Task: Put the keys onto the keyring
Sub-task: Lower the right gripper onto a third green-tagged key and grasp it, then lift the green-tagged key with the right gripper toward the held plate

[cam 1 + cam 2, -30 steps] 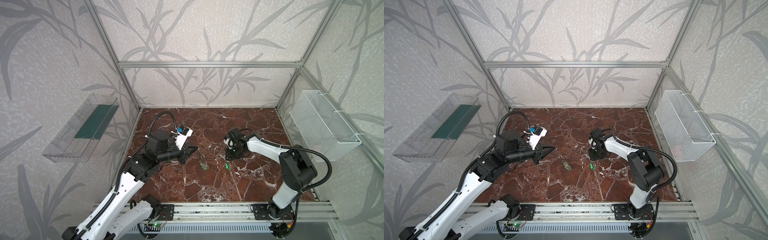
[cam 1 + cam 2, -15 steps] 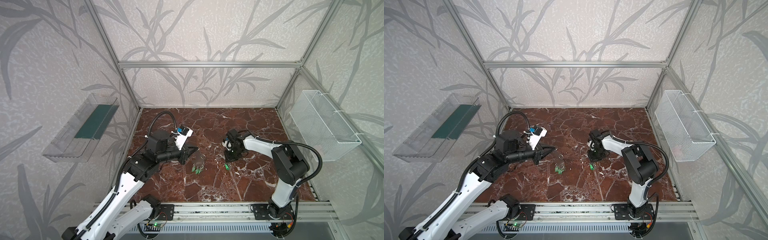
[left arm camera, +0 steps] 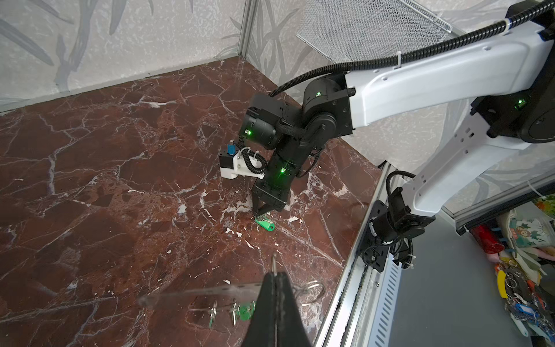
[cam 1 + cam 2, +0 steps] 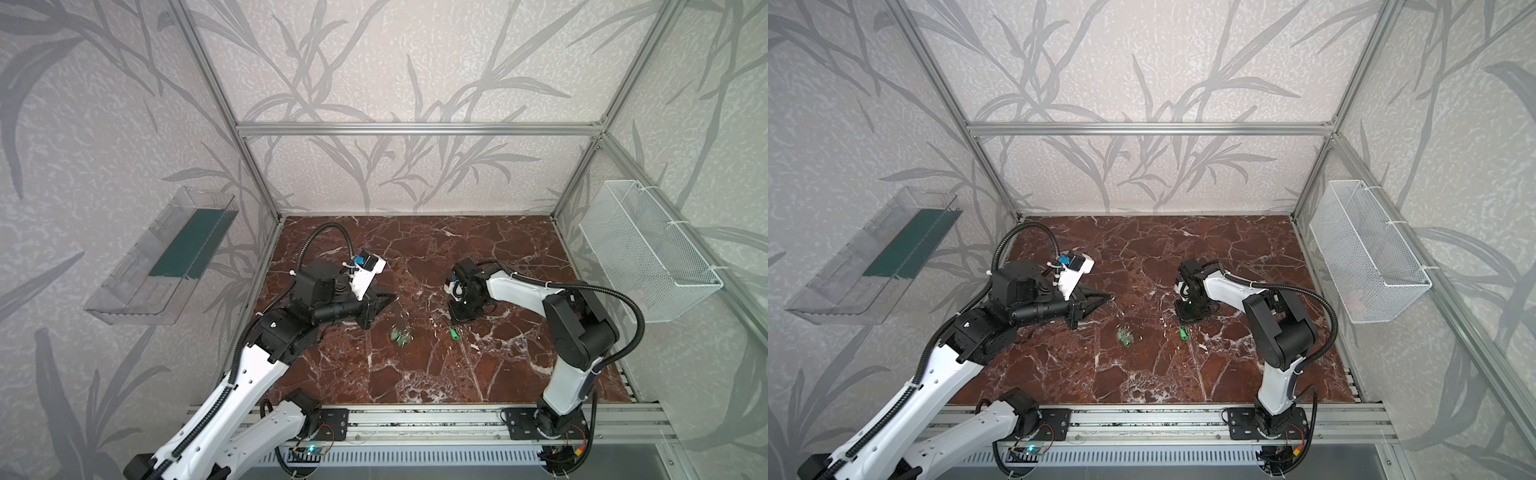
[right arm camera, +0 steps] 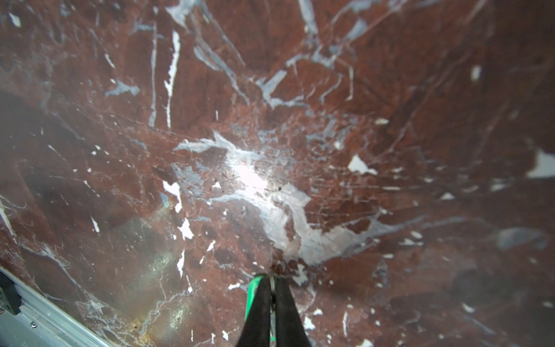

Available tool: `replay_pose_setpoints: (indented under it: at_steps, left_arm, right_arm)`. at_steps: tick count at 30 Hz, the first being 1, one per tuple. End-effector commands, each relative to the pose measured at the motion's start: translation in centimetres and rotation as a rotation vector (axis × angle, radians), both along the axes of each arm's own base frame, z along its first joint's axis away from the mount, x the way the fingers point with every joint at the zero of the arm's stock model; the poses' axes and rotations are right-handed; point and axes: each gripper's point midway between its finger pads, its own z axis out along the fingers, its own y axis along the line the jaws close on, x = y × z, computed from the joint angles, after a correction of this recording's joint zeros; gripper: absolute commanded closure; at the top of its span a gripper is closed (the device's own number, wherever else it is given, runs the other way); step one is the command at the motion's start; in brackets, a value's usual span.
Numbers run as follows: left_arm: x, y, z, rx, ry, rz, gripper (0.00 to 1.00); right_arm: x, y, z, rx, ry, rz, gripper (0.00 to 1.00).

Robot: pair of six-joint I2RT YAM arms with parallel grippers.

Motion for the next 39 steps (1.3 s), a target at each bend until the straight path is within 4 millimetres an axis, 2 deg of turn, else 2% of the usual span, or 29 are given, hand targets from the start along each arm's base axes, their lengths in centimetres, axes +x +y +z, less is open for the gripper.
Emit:
replay_pose_setpoints:
  at_steps: [1, 8, 14, 19, 23, 30, 35, 39]
  left_arm:
    - [-0.3, -0.3, 1.2, -0.031, -0.051, -0.025, 1.00]
    - [-0.3, -0.3, 1.2, -0.031, -0.050, -0.028, 1.00]
    - [-0.4, -0.3, 1.2, -0.030, -0.051, -0.027, 1.00]
    - [-0.3, -0.2, 1.0, -0.024, -0.050, -0.026, 1.00]
    - [-0.2, -0.2, 0.8, -0.018, -0.051, -0.025, 1.00]
    - [0.0, -0.4, 0.8, -0.020, -0.068, -0.028, 1.00]
    - [0.0, -0.6, 1.2, -0.025, -0.079, -0.044, 1.00]
    - [-0.1, -0.9, 1.8, -0.024, -0.083, -0.057, 1.00]
  right_arm:
    - [0.3, 0.0, 0.7, 0.003, -0.002, 0.003, 0.89]
    - [0.5, -0.2, 0.8, 0.004, -0.010, -0.005, 0.88]
    - [0.5, -0.1, 0.9, 0.014, -0.016, -0.005, 1.00]
    - [0.7, 0.1, 2.0, 0.042, -0.068, -0.008, 1.00]
    - [1.2, 1.1, 5.6, 0.156, -0.218, 0.012, 1.00]
    - [0.9, 2.6, 14.1, 0.395, -0.586, 0.074, 1.00]
    - [-0.3, 3.4, 19.5, 0.575, -0.893, 0.133, 1.00]
    - [-1.9, 4.1, 23.4, 0.626, -1.094, 0.220, 1.00]
